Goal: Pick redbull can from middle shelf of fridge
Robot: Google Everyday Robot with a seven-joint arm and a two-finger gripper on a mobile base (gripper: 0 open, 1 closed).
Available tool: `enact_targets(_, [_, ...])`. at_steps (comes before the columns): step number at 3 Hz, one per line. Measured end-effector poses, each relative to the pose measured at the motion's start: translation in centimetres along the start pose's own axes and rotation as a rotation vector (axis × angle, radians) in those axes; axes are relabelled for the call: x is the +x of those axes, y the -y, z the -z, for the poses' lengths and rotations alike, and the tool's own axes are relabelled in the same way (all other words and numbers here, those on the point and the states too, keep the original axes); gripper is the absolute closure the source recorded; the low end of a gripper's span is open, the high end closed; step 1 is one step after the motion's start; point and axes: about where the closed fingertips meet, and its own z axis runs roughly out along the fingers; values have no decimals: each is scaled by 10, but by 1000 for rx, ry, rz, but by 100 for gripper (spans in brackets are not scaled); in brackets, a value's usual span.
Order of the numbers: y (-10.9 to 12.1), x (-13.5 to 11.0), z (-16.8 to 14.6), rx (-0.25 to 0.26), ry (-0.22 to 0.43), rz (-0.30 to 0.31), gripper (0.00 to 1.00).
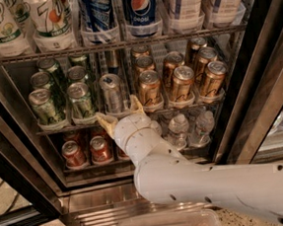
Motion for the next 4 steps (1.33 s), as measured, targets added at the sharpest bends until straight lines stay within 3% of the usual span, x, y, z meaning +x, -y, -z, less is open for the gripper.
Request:
enact_targets(2, [18, -16, -32, 36, 59, -9, 36])
enact_targets(4, [25, -13, -44, 54, 51, -9, 37])
